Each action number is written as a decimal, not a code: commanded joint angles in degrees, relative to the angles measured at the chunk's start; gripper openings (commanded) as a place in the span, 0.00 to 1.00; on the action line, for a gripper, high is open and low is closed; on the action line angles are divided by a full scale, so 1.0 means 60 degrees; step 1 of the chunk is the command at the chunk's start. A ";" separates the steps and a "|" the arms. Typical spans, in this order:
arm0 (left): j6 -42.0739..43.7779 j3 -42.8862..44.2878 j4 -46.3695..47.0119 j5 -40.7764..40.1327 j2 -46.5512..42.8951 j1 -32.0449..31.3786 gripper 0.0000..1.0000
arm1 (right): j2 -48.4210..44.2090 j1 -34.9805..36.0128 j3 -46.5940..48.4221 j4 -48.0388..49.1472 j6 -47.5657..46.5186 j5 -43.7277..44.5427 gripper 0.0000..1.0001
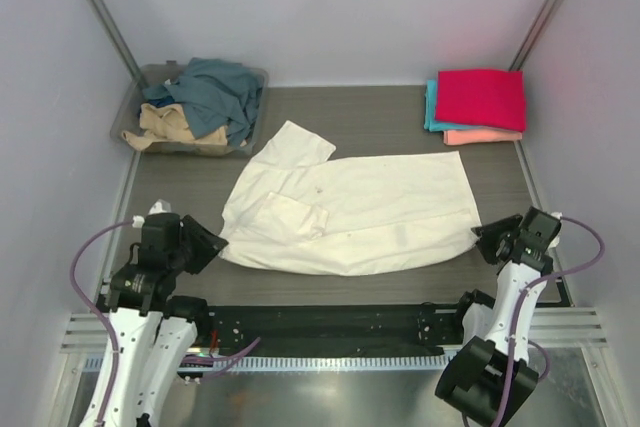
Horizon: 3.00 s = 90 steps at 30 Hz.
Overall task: Fold and stack the t-shirts
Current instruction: Fold the tshirt
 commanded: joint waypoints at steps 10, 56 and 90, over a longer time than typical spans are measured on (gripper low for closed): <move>0.1176 0.1972 -0.0182 -0.0373 0.0311 0.0010 0.76 | 0.0550 0.0235 0.0961 0.0889 -0.0010 -0.1513 0.79; 0.6612 1.8163 0.3028 -0.1956 2.1130 -0.1895 0.66 | 0.3906 0.4175 0.2632 0.2125 -0.1884 -0.1427 0.86; 0.6334 1.6934 0.2414 -0.0373 1.9070 -0.1850 0.00 | 0.5121 0.4190 0.3813 0.2506 -0.1679 -0.0299 0.86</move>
